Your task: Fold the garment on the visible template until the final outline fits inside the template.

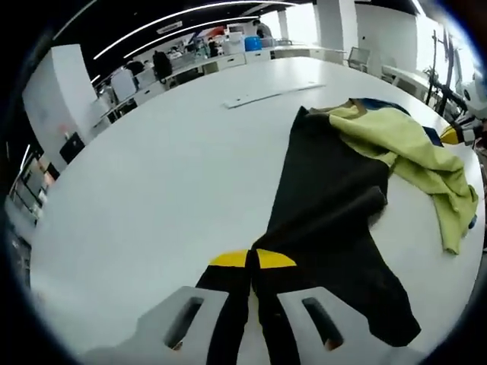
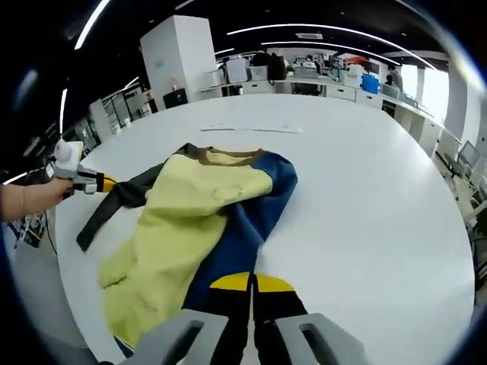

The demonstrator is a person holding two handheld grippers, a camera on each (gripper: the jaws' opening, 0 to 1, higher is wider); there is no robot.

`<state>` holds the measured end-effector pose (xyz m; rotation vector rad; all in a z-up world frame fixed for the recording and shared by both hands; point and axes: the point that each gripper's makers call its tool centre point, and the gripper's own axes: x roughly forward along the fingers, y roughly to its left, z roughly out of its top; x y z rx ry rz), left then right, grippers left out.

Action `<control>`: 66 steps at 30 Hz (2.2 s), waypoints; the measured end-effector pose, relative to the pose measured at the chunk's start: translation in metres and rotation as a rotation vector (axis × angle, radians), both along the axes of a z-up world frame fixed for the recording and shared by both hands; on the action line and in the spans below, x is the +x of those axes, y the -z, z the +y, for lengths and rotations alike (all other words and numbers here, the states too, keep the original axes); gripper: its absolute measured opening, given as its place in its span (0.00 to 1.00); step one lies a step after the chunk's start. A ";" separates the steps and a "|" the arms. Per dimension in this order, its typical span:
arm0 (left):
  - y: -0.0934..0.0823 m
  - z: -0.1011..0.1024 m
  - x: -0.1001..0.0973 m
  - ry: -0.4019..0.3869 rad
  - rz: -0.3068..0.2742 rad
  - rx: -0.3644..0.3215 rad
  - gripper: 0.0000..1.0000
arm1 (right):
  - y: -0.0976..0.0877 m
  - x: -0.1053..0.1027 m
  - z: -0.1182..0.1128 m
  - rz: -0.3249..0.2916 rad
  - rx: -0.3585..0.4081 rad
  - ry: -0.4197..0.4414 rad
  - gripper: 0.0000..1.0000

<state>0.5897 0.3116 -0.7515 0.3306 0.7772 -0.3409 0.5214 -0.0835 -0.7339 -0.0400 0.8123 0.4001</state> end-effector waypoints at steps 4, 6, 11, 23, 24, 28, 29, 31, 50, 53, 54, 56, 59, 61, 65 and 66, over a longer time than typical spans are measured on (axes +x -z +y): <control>-0.001 0.012 0.005 -0.025 -0.005 0.017 0.00 | -0.001 0.002 -0.004 0.003 0.003 0.024 0.00; -0.001 0.017 0.007 -0.044 -0.004 0.012 0.00 | -0.001 0.002 -0.006 0.002 -0.004 0.028 0.00; 0.000 0.027 0.013 -0.055 -0.016 0.034 0.00 | 0.001 0.002 -0.013 0.013 -0.016 0.052 0.00; -0.001 0.039 0.023 -0.083 -0.027 0.062 0.00 | 0.002 0.010 -0.045 0.023 -0.061 0.125 0.00; -0.001 0.040 0.024 -0.083 -0.029 0.062 0.00 | 0.002 0.010 -0.047 0.024 -0.061 0.126 0.00; -0.001 0.042 0.026 -0.085 -0.033 0.072 0.00 | 0.003 0.011 -0.064 0.038 -0.085 0.170 0.00; -0.001 0.043 0.028 -0.088 -0.035 0.074 0.00 | 0.003 0.011 -0.069 0.041 -0.098 0.176 0.00; -0.001 0.045 0.030 -0.093 -0.036 0.077 0.00 | 0.003 0.013 -0.082 0.047 -0.110 0.200 0.00; -0.002 0.053 0.040 -0.094 -0.049 0.086 0.00 | 0.001 0.046 -0.166 0.039 -0.365 0.220 0.00; -0.002 0.055 0.042 -0.107 -0.051 0.079 0.00 | 0.004 0.055 -0.175 0.045 -0.415 0.210 0.00; -0.002 0.055 0.042 -0.108 -0.050 0.077 0.00 | 0.004 0.059 -0.177 0.038 -0.420 0.209 0.00; -0.002 0.054 0.042 -0.105 -0.049 0.075 0.00 | 0.005 0.063 -0.177 0.037 -0.435 0.209 0.00; -0.002 0.055 0.042 -0.099 -0.047 0.073 0.00 | 0.008 0.065 -0.177 0.037 -0.470 0.189 0.00; -0.001 0.055 0.043 -0.104 -0.045 0.069 0.00 | 0.010 0.067 -0.174 0.042 -0.482 0.182 0.00; -0.001 0.055 0.042 -0.092 -0.048 0.085 0.00 | 0.010 0.067 -0.172 0.039 -0.486 0.169 0.00; -0.002 0.055 0.041 -0.080 -0.047 0.104 0.00 | 0.011 0.066 -0.170 0.040 -0.479 0.163 0.00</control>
